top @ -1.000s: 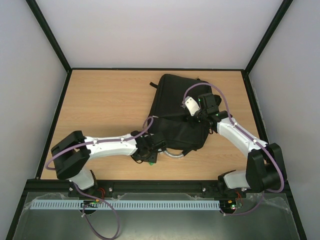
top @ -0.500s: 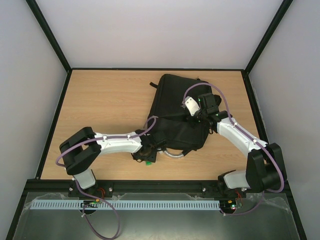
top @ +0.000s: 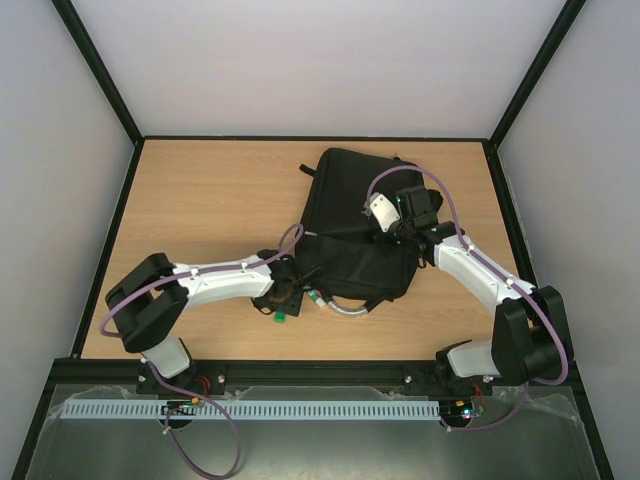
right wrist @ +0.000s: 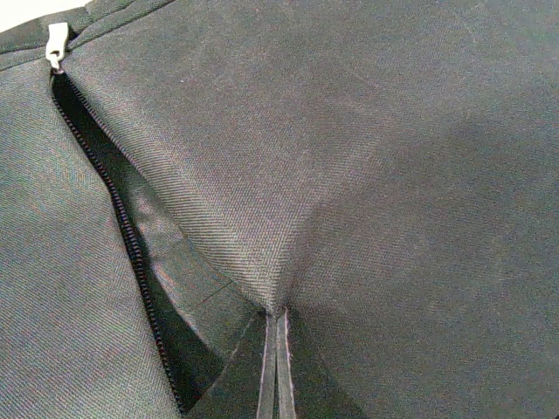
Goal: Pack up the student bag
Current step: Pick up the stationery from the center of the board.
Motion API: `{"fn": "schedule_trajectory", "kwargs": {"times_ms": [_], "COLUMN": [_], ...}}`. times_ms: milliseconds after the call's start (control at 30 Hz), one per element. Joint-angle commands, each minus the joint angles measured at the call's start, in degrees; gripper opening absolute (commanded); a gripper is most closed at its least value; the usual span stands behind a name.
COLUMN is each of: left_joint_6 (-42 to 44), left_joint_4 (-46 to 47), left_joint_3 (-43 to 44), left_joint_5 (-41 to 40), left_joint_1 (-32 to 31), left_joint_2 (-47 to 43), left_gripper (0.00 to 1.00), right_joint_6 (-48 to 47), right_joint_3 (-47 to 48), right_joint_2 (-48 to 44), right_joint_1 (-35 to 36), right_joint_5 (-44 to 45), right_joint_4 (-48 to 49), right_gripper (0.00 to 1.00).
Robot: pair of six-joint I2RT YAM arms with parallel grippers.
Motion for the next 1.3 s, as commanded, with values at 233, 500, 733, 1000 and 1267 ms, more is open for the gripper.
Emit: {"fn": "schedule_trajectory", "kwargs": {"times_ms": [233,500,733,1000,1267], "left_joint_6": [4.96,5.82,7.13,7.86,7.68], "left_joint_4": [0.26,2.61,3.0,0.67,-5.98], "left_joint_3": [-5.47,-4.05,-1.23,1.24,5.23], "left_joint_5": [5.46,5.77,3.89,3.86,9.38], "left_joint_1": [-0.65,-0.49,0.83,1.9,0.42], "left_joint_2": [-8.58,-4.24,0.47,0.51,-6.85], "left_gripper": [0.63,0.58,0.49,0.25,0.2], "right_joint_6": [-0.21,-0.14,-0.18,-0.18,-0.2], "right_joint_3": [0.13,0.13,0.12,0.14,0.12], "right_joint_2": [0.69,0.44,0.53,0.6,0.77], "right_joint_1": [0.4,0.33,0.33,0.33,0.33], "right_joint_5": [-2.15,-2.07,-2.06,-2.06,-2.28], "right_joint_4": [-1.97,-2.06,-2.11,-2.06,-2.06], "right_gripper": [0.01,0.01,0.01,0.01,0.01]}}
